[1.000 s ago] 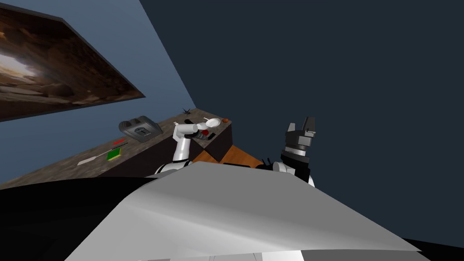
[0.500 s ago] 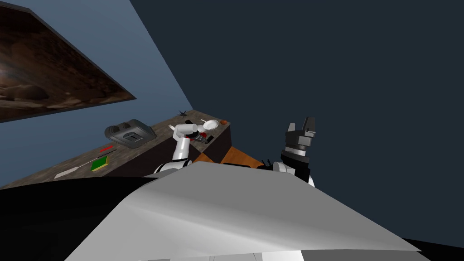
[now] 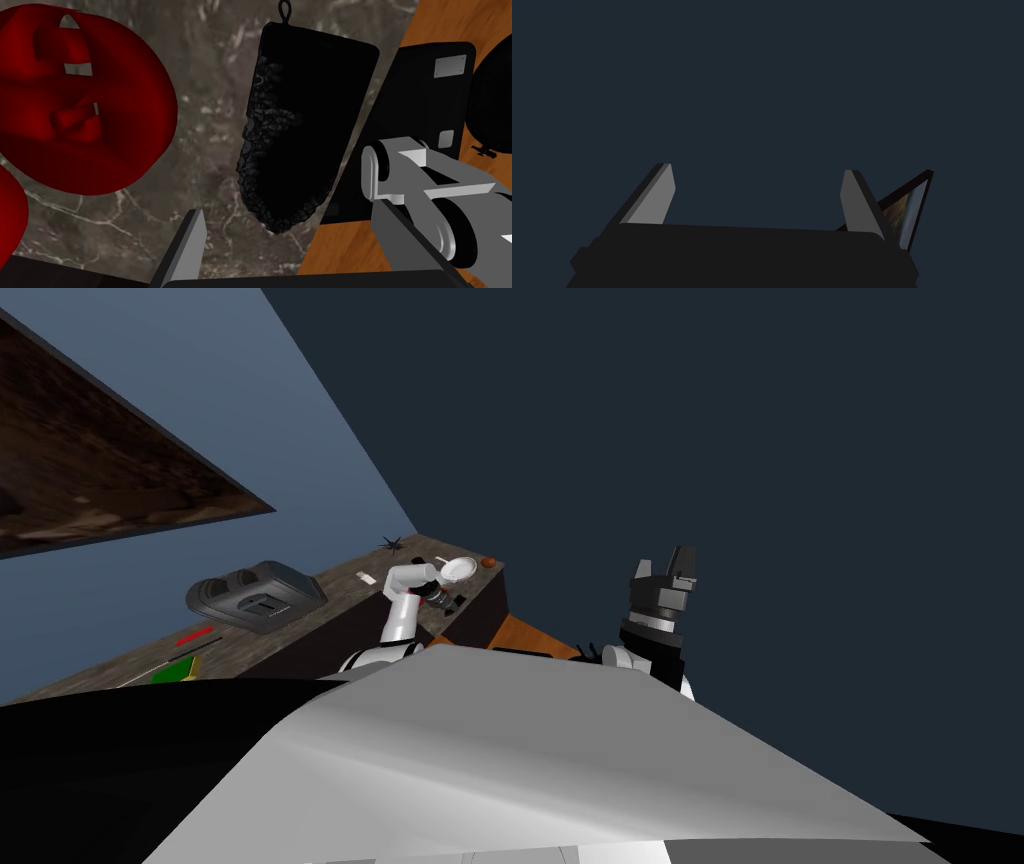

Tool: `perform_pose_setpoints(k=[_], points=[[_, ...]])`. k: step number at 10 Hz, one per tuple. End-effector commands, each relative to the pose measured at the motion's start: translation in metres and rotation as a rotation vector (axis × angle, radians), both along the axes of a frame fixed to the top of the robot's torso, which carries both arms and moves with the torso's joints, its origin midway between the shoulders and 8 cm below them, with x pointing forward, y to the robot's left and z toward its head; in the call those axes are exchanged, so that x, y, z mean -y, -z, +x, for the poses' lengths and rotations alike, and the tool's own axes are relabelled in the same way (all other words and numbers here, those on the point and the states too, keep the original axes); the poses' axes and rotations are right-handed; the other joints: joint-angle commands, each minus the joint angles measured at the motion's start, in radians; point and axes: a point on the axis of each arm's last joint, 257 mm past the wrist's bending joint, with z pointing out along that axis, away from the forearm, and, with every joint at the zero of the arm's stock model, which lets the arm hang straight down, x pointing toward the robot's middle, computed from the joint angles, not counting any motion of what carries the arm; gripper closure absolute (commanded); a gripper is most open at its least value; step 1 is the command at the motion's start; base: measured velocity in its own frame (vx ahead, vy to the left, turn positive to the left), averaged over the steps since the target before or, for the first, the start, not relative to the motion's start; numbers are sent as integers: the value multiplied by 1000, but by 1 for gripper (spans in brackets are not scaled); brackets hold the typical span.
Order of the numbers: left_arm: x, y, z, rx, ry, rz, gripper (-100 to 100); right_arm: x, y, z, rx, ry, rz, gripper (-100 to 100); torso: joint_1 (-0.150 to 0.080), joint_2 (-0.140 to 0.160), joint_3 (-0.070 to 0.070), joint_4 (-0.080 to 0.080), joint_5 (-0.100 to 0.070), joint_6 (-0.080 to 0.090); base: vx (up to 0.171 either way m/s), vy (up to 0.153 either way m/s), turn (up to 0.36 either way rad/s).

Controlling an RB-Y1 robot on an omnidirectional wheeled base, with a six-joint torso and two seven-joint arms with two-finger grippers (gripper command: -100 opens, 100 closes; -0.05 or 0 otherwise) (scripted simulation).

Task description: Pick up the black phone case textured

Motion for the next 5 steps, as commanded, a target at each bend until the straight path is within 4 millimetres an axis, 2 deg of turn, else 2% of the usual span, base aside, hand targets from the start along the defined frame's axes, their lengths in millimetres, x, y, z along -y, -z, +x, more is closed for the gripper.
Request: perform_pose_setpoints(k=[1,2,3,5], points=[[0,0,0,0,0,0,-100,0,0,0,0,0,0,0,0,0,0,0,0,0,64,-8,-12],[1,0,-2,-6,0,-2,0,0,0,0,0,0,0,0,0,3,2,0,0,0,11,-1,3],[-1,10,-1,-3,5,-3,-100,0,0,0,0,0,0,0,1,6,3,1,0,0,8,-8,29],[-2,17,0,-2,8,-3,-100,0,0,0,0,0,0,0,0,8,5,2,0,0,4,-12,24]])
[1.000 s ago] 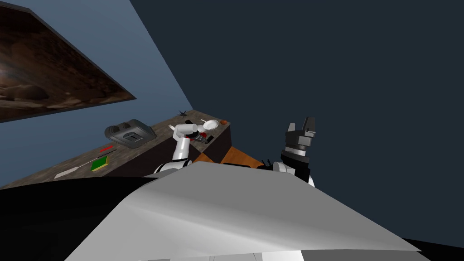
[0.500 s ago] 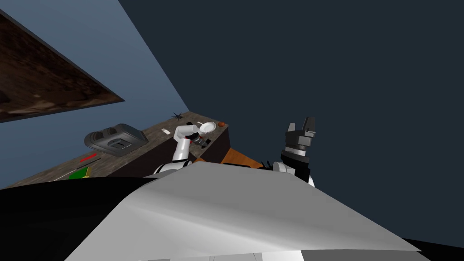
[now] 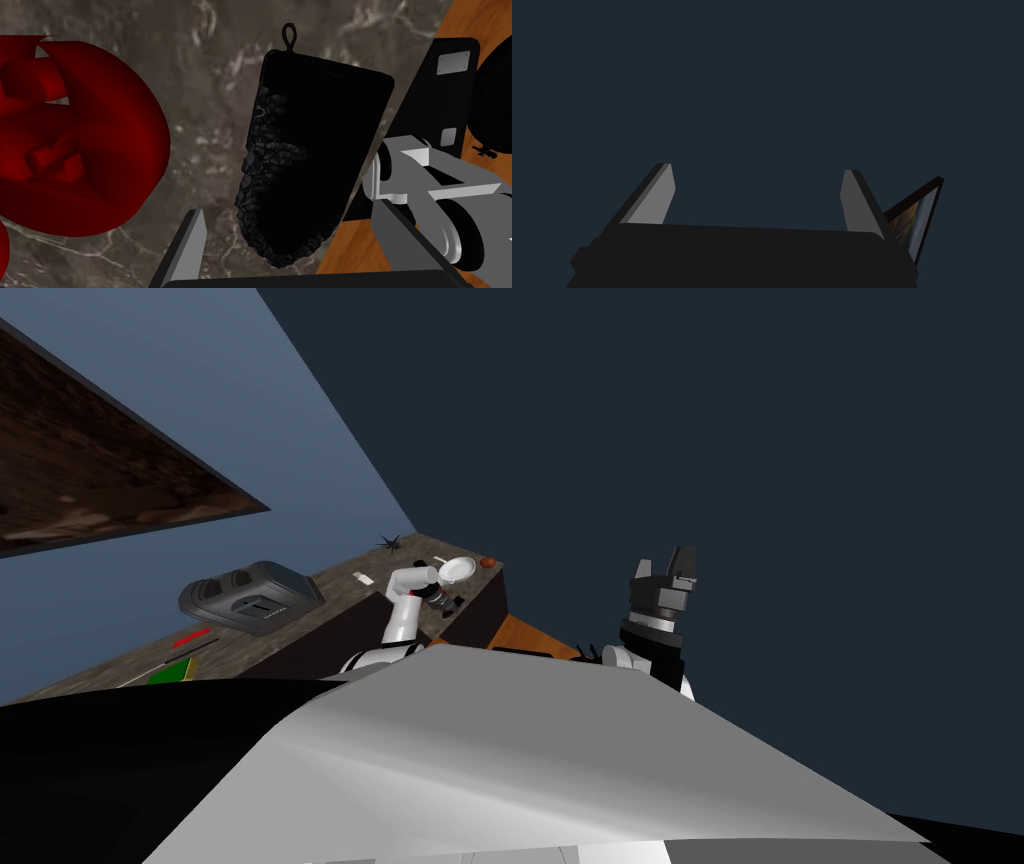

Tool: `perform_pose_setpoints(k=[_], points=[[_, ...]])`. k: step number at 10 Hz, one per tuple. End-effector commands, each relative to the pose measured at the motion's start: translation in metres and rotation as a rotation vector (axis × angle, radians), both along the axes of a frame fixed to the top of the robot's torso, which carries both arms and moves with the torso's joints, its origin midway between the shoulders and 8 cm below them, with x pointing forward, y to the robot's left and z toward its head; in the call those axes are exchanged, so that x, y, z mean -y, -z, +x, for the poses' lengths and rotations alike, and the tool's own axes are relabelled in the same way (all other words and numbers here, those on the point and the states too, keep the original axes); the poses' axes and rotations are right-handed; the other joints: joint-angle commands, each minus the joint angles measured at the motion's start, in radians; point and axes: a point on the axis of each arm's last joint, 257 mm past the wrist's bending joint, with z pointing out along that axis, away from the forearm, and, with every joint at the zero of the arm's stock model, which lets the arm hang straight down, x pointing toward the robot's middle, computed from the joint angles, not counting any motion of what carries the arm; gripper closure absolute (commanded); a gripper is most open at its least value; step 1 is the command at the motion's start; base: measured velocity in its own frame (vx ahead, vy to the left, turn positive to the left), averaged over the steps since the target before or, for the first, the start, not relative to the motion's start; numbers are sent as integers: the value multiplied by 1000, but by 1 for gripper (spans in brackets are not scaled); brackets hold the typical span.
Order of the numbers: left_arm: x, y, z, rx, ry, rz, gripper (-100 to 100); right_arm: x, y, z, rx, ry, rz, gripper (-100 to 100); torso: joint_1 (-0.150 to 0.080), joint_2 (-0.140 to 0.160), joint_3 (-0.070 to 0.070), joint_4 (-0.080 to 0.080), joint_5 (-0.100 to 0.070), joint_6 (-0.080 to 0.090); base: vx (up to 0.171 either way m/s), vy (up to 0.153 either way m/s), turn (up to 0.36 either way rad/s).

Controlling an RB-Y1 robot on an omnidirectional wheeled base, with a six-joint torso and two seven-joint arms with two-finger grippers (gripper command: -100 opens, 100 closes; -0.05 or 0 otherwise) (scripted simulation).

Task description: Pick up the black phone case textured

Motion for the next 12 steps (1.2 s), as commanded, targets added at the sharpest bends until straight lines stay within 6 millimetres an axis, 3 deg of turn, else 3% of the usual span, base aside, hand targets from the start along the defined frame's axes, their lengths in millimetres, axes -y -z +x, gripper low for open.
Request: perform_pose_setpoints(k=[1,2,3,7,8,9,12], points=[[-1,8,1,3,5,0,-100,0,0,0,0,0,0,0,0,0,0,0,0,0,1,-13,18],[-1,4,0,1,2,0,-100,0,0,0,0,0,0,0,0,0,0,0,0,0,0,-7,4],[-1,5,0,2,4,0,100,0,0,0,0,0,0,0,0,0,0,0,0,0,0,0,0],[0,5,0,2,4,-1,100,0,0,0,0,0,0,0,1,0,0,0,0,0,0,0,0],[0,5,0,2,4,-1,0,0,0,0,0,0,0,0,1,0,0,0,0,0,0,0,0],[1,-4,0,1,-1,1,100,0,0,0,0,0,0,0,1,0,0,0,0,0,-3,9,-26],[2,-11,0,2,-4,2,100,0,0,0,0,0,0,0,2,1,0,0,0,0,-3,15,-26]])
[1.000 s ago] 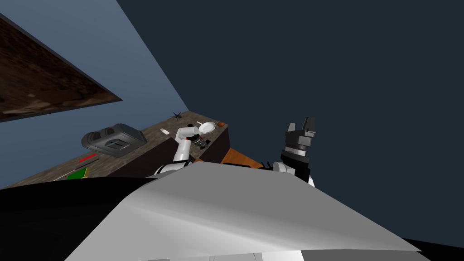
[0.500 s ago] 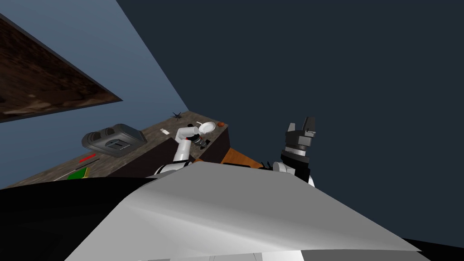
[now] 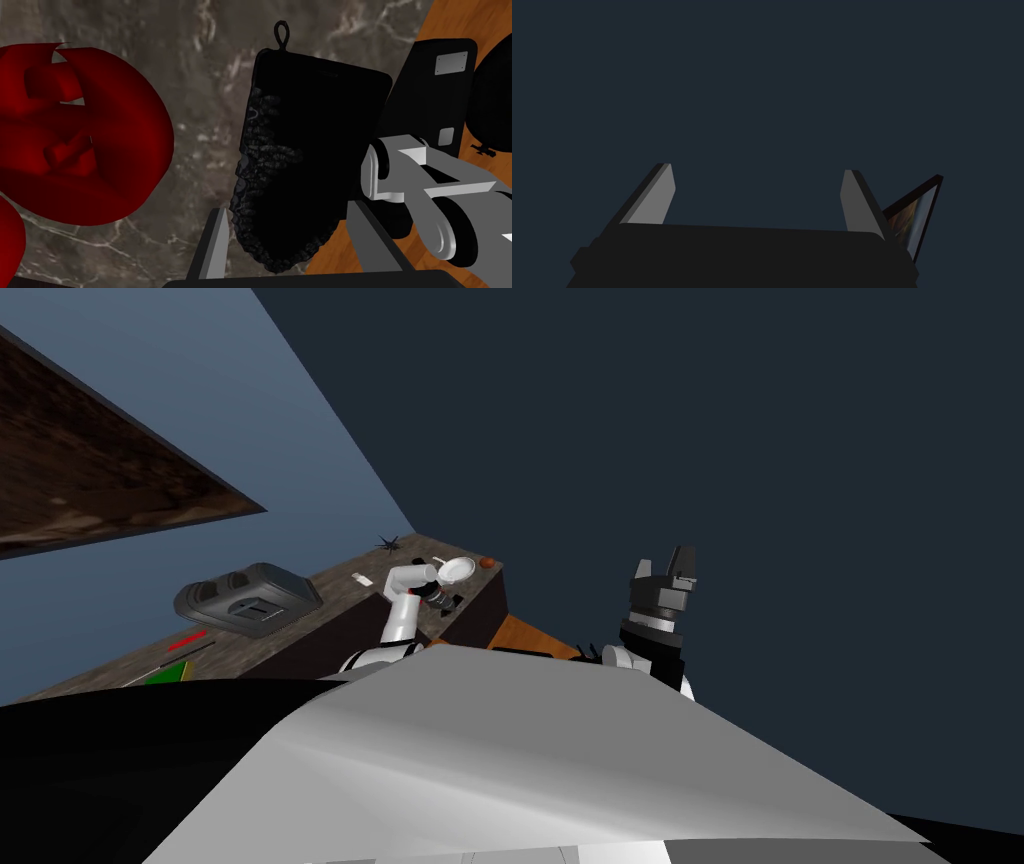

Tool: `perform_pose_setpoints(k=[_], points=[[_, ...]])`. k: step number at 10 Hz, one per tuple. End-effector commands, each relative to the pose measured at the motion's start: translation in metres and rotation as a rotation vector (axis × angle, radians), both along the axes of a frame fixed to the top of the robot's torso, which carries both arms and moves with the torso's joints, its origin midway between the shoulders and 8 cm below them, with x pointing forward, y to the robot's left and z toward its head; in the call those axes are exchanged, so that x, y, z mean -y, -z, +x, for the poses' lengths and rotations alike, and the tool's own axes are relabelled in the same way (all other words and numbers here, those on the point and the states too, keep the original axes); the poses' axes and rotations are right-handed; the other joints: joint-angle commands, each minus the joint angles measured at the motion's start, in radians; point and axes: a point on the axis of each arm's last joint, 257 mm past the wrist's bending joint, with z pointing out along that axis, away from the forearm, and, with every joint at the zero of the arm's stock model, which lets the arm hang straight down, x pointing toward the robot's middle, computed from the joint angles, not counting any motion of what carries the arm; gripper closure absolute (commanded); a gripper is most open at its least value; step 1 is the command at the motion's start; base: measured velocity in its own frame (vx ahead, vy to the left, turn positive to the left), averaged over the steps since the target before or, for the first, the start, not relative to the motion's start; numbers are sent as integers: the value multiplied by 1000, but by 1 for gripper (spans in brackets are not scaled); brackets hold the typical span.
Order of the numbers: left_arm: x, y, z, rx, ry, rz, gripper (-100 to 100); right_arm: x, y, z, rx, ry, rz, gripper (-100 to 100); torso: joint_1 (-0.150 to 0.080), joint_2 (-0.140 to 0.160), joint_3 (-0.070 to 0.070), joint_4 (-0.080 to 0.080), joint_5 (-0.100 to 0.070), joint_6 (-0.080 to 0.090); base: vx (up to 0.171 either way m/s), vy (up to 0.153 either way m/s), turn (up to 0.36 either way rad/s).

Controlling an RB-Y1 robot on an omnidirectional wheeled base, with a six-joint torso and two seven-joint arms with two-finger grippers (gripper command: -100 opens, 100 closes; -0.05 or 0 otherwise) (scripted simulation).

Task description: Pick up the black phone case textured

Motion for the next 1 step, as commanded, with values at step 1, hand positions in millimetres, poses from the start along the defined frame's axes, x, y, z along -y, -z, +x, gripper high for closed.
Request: perform_pose_setpoints(k=[1], points=[[0,0,0,0,0,0,0,0,0,0,0,0,0,0,0,0,0,0,0,0,0,0,0]])
